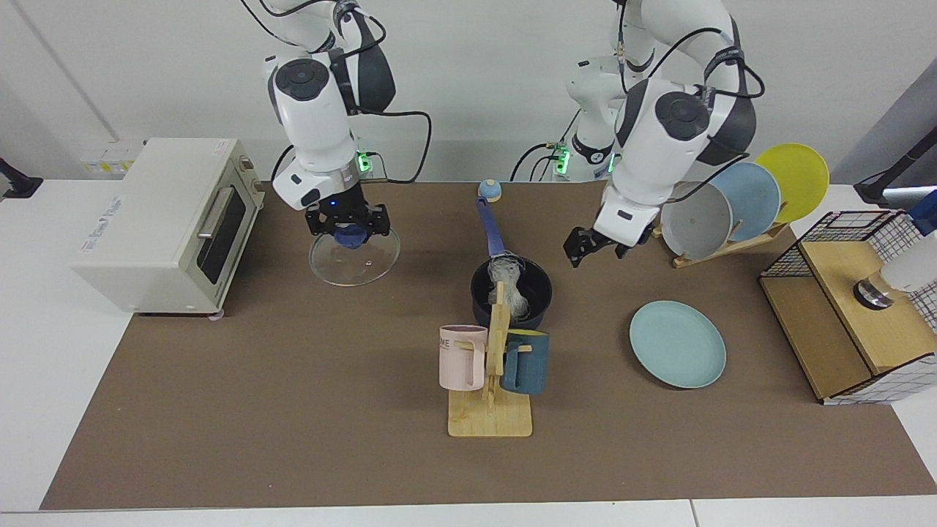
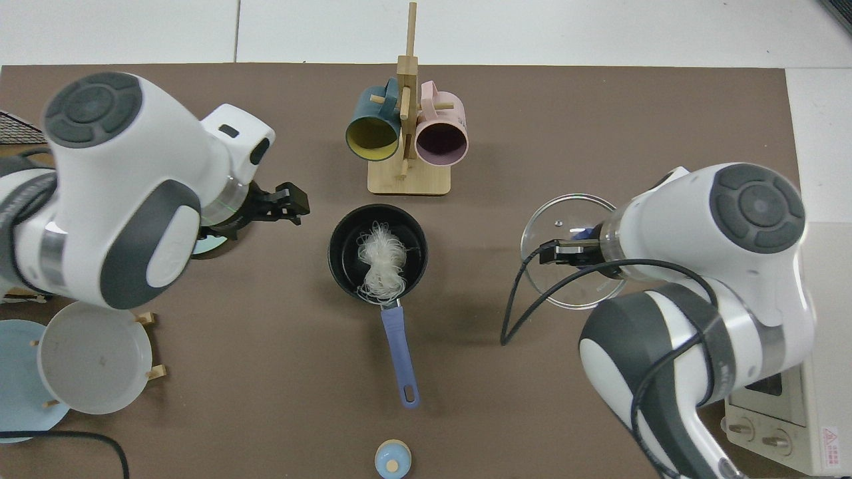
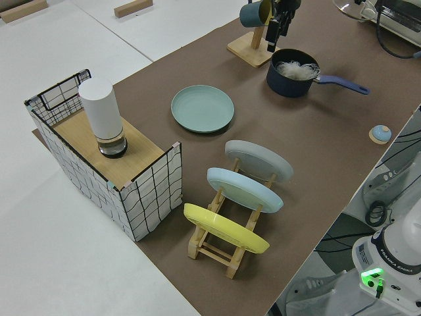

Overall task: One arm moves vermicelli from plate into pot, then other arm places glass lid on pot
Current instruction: 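Release the vermicelli into the saucepan and withdraw the left gripper, then carry the glass lid over the saucepan with the right gripper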

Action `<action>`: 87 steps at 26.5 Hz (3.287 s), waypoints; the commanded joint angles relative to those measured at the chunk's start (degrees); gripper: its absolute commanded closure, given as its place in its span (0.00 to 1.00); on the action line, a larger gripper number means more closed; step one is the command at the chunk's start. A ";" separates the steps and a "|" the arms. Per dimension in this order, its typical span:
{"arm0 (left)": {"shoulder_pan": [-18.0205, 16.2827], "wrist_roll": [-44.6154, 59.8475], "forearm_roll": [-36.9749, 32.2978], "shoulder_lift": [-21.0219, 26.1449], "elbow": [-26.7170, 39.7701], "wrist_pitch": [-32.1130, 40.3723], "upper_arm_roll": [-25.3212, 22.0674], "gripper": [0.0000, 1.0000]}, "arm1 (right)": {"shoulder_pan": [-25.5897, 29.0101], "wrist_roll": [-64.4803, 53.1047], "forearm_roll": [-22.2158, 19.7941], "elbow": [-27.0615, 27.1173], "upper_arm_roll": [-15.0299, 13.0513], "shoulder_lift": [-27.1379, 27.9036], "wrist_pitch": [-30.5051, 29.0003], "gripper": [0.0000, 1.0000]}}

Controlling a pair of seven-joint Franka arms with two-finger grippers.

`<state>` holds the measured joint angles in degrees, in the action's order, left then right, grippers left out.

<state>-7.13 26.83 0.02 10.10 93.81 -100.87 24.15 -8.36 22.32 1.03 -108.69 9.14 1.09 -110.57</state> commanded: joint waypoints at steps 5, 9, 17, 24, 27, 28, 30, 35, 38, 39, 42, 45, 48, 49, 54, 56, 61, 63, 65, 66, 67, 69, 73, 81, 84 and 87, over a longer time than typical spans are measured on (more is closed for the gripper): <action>-0.26 -14.52 4.11 -10.53 0.59 10.07 -9.46 0.00 | 0.10 12.47 -1.82 8.04 8.52 8.04 2.29 1.00; -0.34 -18.30 4.11 -12.21 0.68 11.92 -12.54 0.00 | 0.01 20.37 -4.72 14.54 12.47 13.66 4.66 1.00; -1.40 -21.21 3.23 -13.00 0.77 13.07 -12.72 0.00 | -1.48 31.81 -11.14 24.22 20.03 22.81 5.54 1.00; -1.84 -21.73 2.44 -13.00 0.68 12.37 -13.08 0.00 | -6.92 37.87 -14.30 29.84 20.39 27.56 6.24 1.00; -2.54 -22.17 2.00 -12.82 0.59 11.67 -13.08 0.00 | -8.60 38.85 -15.44 33.27 20.30 29.93 7.12 1.00; -2.54 -22.17 2.00 -12.82 0.59 11.40 -12.99 0.00 | -8.95 39.20 -15.80 34.06 20.30 30.55 7.21 1.00; -2.54 -22.17 2.00 -12.91 0.68 11.49 -12.90 0.00 | -9.74 39.99 -16.67 34.51 20.30 31.69 6.69 1.00; -2.89 -21.38 1.91 -12.91 0.50 11.57 -12.99 0.00 | -10.45 40.87 -18.52 34.51 20.30 33.19 5.02 1.00; -2.89 -21.29 1.91 -12.91 0.41 11.57 -12.99 0.00 | -10.36 40.87 -18.52 34.42 20.21 33.72 4.05 1.00; -2.81 -21.29 1.91 -12.91 0.41 11.57 -12.90 0.00 | -10.27 40.87 -18.52 34.42 20.21 33.98 3.70 1.00; -2.81 -21.29 2.00 -12.91 0.41 11.57 -12.64 0.00 | -10.36 40.87 -18.52 34.42 20.21 34.77 2.47 1.00; -2.81 -21.29 2.00 -12.91 0.41 11.57 -12.55 0.00 | -10.36 40.96 -18.52 34.42 20.21 35.39 1.94 1.00; -2.81 -21.29 2.00 -12.91 0.41 11.57 -12.55 0.00 | -10.45 40.96 -18.52 34.42 20.21 35.83 1.07 1.00; -2.81 -21.29 2.00 -12.91 0.41 11.57 -12.55 0.00 | -10.53 40.96 -18.52 34.42 20.21 36.18 0.71 1.00; -2.81 -21.29 2.00 -12.91 0.32 11.57 -12.55 0.00 | -10.53 40.96 -18.52 36.43 20.21 37.76 0.97 1.00; -2.81 -21.29 2.00 -12.91 0.32 11.57 -12.55 0.00 | -10.62 40.96 -18.52 37.14 20.04 38.55 1.59 1.00; -2.81 -21.29 2.00 -12.91 0.32 11.57 -12.55 0.00 | -10.71 40.96 -18.52 37.94 20.04 39.52 1.68 1.00; -2.81 -21.29 2.00 -12.91 0.32 11.57 -12.55 0.00 | -10.71 40.96 -18.52 38.02 20.04 39.61 1.59 1.00; -2.81 -21.29 2.00 -12.91 0.32 11.57 -12.55 0.00 | -10.71 40.96 -18.52 38.29 20.04 39.87 1.59 1.00; -2.81 -21.29 2.00 -12.91 0.32 11.57 -12.55 0.00 | -10.71 40.96 -18.52 38.29 20.04 40.04 1.59 1.00; -2.81 -21.29 2.00 -12.91 0.32 11.57 -12.55 0.00 | -10.71 40.96 -18.52 38.37 20.04 40.13 1.59 1.00; -2.81 -21.29 2.00 -12.91 0.32 11.57 -12.55 0.00 | -10.71 40.96 -18.52 38.38 20.04 40.31 1.41 1.00; -2.81 -21.29 2.00 -12.91 0.32 11.57 -12.55 0.00 | -10.62 40.87 -18.52 38.38 20.04 40.66 1.41 1.00; -2.81 -21.29 2.00 -12.91 0.32 11.57 -12.55 0.00 | -10.62 40.61 -18.44 39.95 20.12 41.98 2.11 1.00; -2.81 -21.29 2.00 -12.91 0.32 11.57 -12.55 0.00 | -10.71 40.26 -18.44 40.48 20.21 42.33 2.82 1.00; -2.81 -21.29 2.00 -12.91 0.24 11.57 -12.55 0.00 | -10.62 39.73 -18.35 40.57 20.21 42.51 3.52 1.00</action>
<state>-9.49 5.66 2.72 -2.06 93.48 -88.76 11.19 -18.86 61.42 -16.07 -71.02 28.65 40.90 -108.64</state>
